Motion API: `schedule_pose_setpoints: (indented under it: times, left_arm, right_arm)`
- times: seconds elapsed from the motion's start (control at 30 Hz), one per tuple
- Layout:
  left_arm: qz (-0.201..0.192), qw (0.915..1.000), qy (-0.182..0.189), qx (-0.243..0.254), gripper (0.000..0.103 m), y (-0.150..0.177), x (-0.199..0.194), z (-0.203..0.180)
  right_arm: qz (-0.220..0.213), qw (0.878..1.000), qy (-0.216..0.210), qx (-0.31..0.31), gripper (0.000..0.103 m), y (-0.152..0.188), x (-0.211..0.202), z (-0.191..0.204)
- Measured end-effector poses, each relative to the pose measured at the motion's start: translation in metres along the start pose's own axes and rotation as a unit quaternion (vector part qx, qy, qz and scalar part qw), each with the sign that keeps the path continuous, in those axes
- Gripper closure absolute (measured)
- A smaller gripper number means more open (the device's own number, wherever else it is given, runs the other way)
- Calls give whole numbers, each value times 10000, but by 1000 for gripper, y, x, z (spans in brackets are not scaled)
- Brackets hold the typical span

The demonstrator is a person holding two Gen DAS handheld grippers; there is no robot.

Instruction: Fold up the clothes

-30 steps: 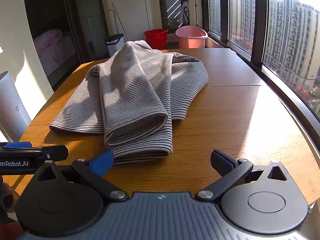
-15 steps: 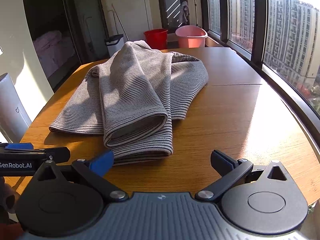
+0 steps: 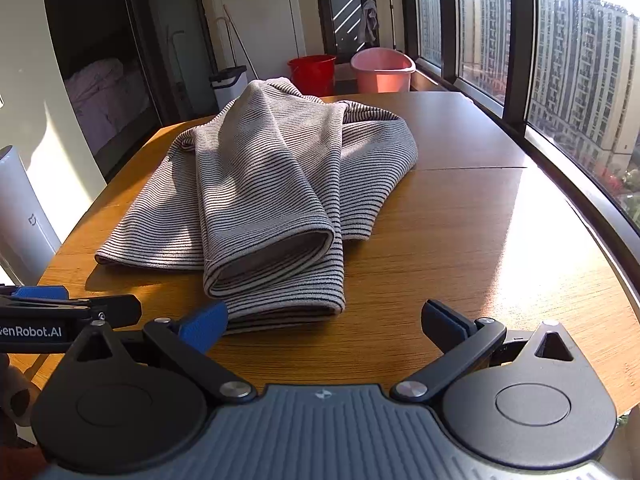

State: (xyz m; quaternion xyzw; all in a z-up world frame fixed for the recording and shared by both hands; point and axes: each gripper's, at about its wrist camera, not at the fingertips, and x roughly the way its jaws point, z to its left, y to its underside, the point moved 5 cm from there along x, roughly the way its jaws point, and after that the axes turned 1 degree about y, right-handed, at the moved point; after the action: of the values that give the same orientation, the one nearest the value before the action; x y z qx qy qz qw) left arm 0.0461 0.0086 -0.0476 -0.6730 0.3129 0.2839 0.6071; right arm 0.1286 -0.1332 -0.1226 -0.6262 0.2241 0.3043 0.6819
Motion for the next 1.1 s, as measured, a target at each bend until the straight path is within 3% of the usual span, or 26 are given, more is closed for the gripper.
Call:
schedule_pose_setpoints:
  times: [0.3, 0.43, 0.6, 0.73, 0.8, 0.93, 1.1]
  left_arm:
    - [-11, 9984, 529, 180, 0, -39, 32, 2]
    - [-140, 9948, 979, 257, 0, -69, 53, -5]
    - [28, 9927, 1185, 233, 0, -95, 98, -8]
    - [-141, 9915, 1270, 249, 0, -101, 111, -8]
    - [-268, 9907, 1312, 244, 0, -101, 114, -7]
    - [-446, 9899, 1295, 358, 0, -95, 113, -9]
    - [-573, 9893, 1211, 575, 0, -89, 113, -15]
  right_arm:
    - [-206, 9990, -43, 402, 0, -37, 14, -19]
    - [-441, 9949, -343, 840, 0, -68, 25, -27]
    - [-549, 9849, -826, 1419, 0, -105, 58, -31]
    - [-105, 9739, -1371, 1808, 0, -112, 105, -25]
    - [21, 9723, -1424, 1850, 0, -109, 121, -21]
    - [-159, 9781, -1344, 1583, 0, -104, 122, -13]
    - [-39, 9793, -1479, 1381, 0, -99, 118, -13]
